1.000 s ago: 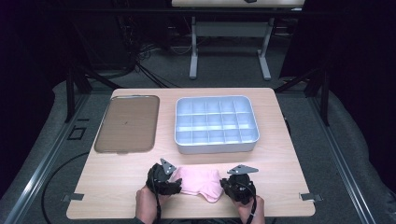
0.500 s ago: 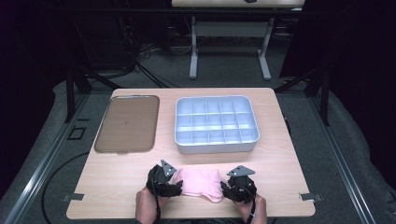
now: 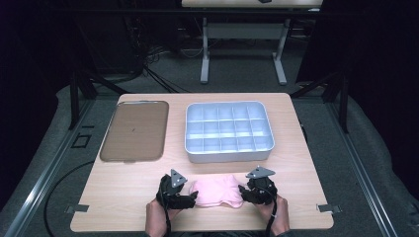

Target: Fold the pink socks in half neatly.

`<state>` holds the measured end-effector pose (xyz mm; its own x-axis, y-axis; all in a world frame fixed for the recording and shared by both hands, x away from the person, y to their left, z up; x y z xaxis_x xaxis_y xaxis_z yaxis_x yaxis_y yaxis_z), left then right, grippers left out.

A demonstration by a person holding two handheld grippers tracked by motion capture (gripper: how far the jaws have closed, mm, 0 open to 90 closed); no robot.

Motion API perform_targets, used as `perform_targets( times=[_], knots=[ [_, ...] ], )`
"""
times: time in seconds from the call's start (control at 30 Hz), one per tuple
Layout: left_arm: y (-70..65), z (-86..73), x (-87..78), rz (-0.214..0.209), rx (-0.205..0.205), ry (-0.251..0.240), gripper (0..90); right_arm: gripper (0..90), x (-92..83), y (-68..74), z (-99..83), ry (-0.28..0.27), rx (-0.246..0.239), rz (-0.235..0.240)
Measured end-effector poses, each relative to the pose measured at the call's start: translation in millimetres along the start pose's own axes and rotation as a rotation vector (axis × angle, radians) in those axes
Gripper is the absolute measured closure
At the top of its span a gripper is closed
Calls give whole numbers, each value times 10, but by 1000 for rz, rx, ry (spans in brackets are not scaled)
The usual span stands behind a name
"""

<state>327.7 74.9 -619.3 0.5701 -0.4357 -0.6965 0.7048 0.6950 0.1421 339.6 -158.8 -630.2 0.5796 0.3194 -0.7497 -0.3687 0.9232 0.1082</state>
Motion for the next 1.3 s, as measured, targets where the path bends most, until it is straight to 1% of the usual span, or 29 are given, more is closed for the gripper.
perform_targets(
  times=[0.03, 0.1, 0.13, 0.17, 0.2, 0.27, 0.3, 0.33, 0.37, 0.43, 0.47, 0.53, 0.57, 0.6, 0.63, 0.73, 0.77, 0.83, 0.9, 0.93, 1.03, 1.1, 1.17, 1.3],
  knots=[
    [3, 9, -14, -9, -4, -6, 236, 411, -2, -6, 2, 4, 2, 1],
    [3, 24, -32, -30, -15, -21, 258, 406, -12, -5, 15, 4, 12, 26],
    [2, 27, -43, -40, -18, -28, 266, 414, -33, 2, 28, -6, 31, 46],
    [-5, 29, -53, -49, -30, -38, 278, 430, -69, 14, 47, -22, 64, 82],
    [-2, 25, -61, -49, -30, -41, 291, 442, -111, 7, 65, -36, 91, 100],
    [-4, 13, -75, -55, -34, -42, 305, 476, -190, -15, 71, -41, 139, 89],
    [-3, 5, -78, -58, -31, -38, 328, 489, -223, -14, 65, -38, 157, 83],
    [-9, 2, -74, -62, -39, -38, 345, 508, -245, -11, 54, -32, 164, 72],
    [-12, -3, -66, -65, -37, -35, 356, 516, -253, 8, 41, -21, 170, 70],
    [-27, -11, -47, -72, -37, -25, 387, 551, -246, 35, 30, -9, 185, 70],
    [-32, -19, -40, -76, -34, -18, 402, 559, -226, 40, 24, 1, 199, 67],
    [-55, -31, -23, -89, -40, -13, 419, 578, -179, 30, 13, 11, 230, 67],
    [-59, -38, -16, -92, -37, -12, 433, 580, -157, 19, -3, 26, 236, 64],
    [-68, -46, -9, -99, -43, -9, 440, 582, -135, 23, -14, 33, 248, 68],
    [-69, -54, -2, -104, -41, -6, 449, 586, -123, 24, -30, 42, 249, 64],
    [-84, -66, 13, -121, -51, -2, 468, 595, -94, 55, -53, 51, 250, 66],
    [-87, -70, 16, -124, -47, 0, 474, 596, -81, 65, -60, 55, 248, 71],
    [-94, -85, 28, -123, -47, 7, 488, 615, -53, 71, -80, 67, 240, 65],
    [-98, -106, 43, -120, -50, 14, 508, 628, -50, 71, -81, 58, 239, 62],
    [-102, -121, 49, -127, -52, 19, 521, 635, -52, 67, -83, 59, 233, 57],
    [-108, -125, 50, -127, -56, 14, 551, 646, -44, 71, -81, 45, 214, 44],
    [-109, -124, 52, -128, -47, 16, 577, 663, -43, 69, -81, 48, 203, 40],
    [-127, -117, 59, -129, -43, 13, 608, 680, -43, 70, -82, 50, 201, 40],
    [-157, -110, 67, -112, -17, 13, 648, 728, -41, 62, -84, 43, 209, 52]
  ],
)
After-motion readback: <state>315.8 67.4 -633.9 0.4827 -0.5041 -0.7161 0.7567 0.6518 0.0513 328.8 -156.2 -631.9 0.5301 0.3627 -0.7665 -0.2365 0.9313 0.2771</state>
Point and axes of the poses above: each handheld gripper's, and its own axes: x roughly forward along the jaws, z roughly out of its top, y roughly to its left, the point moved 8 cm from there along x, roughly forward along the jaws, and after that the axes turned 14 degrees about x, right-handed, at the moved point
